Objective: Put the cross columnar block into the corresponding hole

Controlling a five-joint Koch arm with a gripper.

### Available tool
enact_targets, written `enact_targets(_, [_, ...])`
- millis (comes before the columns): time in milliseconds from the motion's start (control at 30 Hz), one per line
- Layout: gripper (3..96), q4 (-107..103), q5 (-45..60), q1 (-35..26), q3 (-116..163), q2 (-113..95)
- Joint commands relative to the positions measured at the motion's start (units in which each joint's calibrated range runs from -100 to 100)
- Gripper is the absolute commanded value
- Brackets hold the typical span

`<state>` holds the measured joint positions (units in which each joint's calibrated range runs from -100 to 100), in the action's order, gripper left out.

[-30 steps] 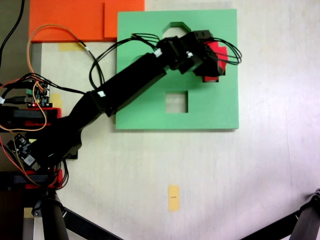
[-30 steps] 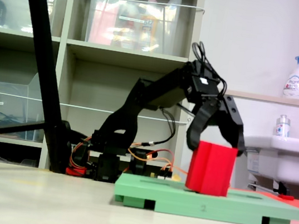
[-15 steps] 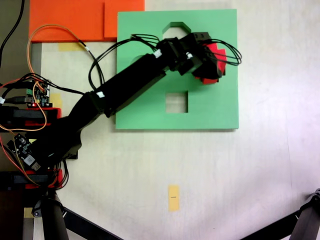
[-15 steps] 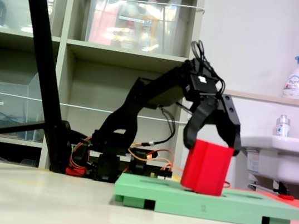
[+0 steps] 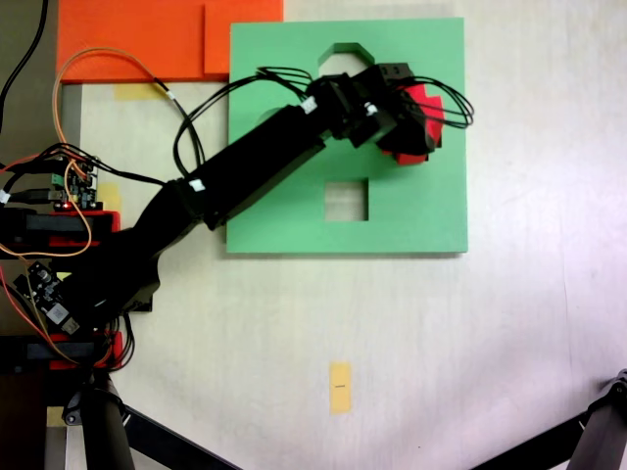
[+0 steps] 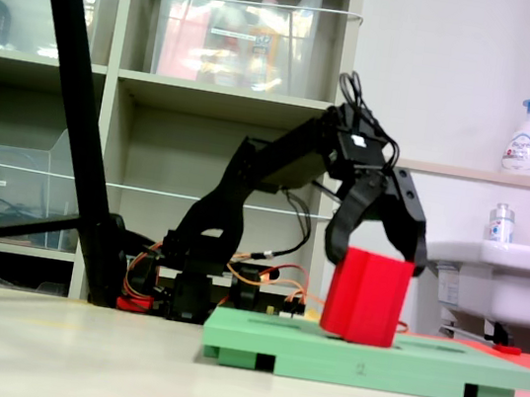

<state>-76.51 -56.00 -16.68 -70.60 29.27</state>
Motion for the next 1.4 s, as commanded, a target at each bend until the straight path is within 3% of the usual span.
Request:
enact_targets(33, [42.0, 5.49, 0.44, 0.1, -1.58, -0.78])
enact_targets(533, [42.0, 10.98, 0.1, -1.07, -1.58, 4.1])
enact_targets(1400, [42.1, -11.46, -6.11, -1.61, -1.58, 0.61])
